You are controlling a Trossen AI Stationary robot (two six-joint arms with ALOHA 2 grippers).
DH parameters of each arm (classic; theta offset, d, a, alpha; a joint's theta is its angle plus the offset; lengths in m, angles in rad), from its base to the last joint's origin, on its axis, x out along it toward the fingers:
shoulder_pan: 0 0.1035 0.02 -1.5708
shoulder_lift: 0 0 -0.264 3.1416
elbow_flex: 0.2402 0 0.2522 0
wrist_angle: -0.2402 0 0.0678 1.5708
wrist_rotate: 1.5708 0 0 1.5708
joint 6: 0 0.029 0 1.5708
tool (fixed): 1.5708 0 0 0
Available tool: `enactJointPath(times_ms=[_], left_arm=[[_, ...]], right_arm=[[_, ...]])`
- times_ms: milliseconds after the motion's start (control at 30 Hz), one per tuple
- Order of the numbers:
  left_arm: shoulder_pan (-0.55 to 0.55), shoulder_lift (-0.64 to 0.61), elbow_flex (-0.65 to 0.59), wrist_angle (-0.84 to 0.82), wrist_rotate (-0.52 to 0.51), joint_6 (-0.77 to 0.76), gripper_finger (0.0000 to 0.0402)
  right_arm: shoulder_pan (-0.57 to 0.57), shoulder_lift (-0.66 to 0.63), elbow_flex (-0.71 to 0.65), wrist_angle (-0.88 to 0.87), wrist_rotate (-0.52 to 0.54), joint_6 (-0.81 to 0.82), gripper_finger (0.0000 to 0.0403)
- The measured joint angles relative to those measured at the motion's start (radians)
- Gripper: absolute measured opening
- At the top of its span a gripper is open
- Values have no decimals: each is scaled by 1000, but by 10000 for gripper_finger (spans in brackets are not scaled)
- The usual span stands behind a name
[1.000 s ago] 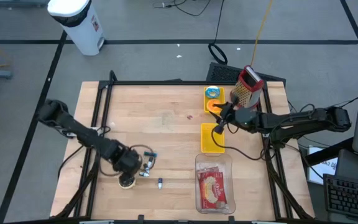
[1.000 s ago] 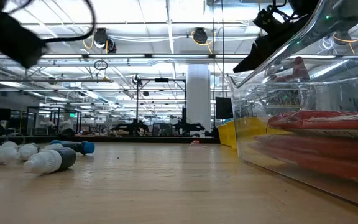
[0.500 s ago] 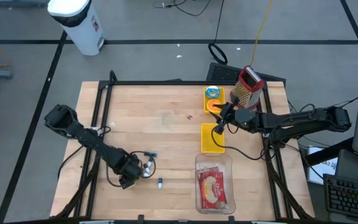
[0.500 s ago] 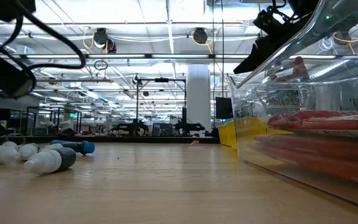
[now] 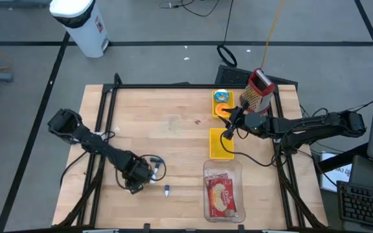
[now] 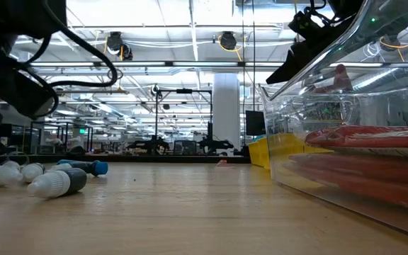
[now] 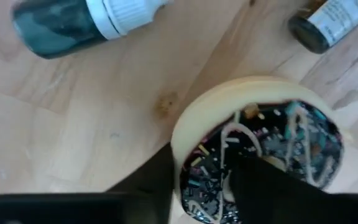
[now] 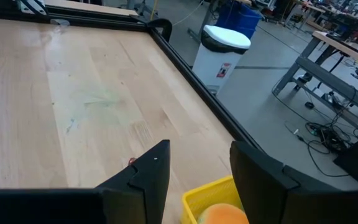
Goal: Pick & Place Food Item
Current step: Put the black donut into the top yellow bin
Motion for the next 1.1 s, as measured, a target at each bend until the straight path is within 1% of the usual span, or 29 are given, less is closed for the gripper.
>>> enactJointPath(times_ms=[133, 233, 333, 433, 533, 633, 733, 800, 833, 867, 933, 1000, 1100], left_arm=[[29, -63, 5, -39, 50, 12, 65], [51, -137, 6, -26, 43, -10, 32], [80, -225, 6, -5, -11, -39, 15], [114, -318, 7, 46, -108, -50, 13], [151, -404, 7, 143, -315, -23, 32], [187, -455, 8, 282, -591, 75, 55], [236, -457, 8, 491, -865, 294, 70], [279, -440, 8, 652, -1000, 484, 75], [306, -423, 9, 748, -1044, 579, 76], [331, -404, 10, 840, -1070, 659, 76], [384, -364, 9, 1004, -1075, 784, 76], [433, -316, 9, 1170, -1033, 867, 76], [498, -232, 9, 1349, -924, 958, 76]], right_arm=[[0, 0, 0, 0, 0, 21, 155], [0, 0, 0, 0, 0, 21, 155], [0, 0, 0, 0, 0, 22, 155], [0, 0, 0, 0, -1, 22, 155], [0, 0, 0, 0, -1, 22, 155], [0, 0, 0, -8, -1, 22, 155], [0, 0, 0, -23, -1, 22, 155], [0, 0, 0, -36, -1, 37, 155], [0, 0, 0, -44, -1, 50, 155], [0, 0, 0, -48, -1, 60, 155], [0, 0, 0, -45, -2, 85, 155], [0, 0, 0, -43, -26, 130, 155], [0, 0, 0, -21, -91, 188, 155]])
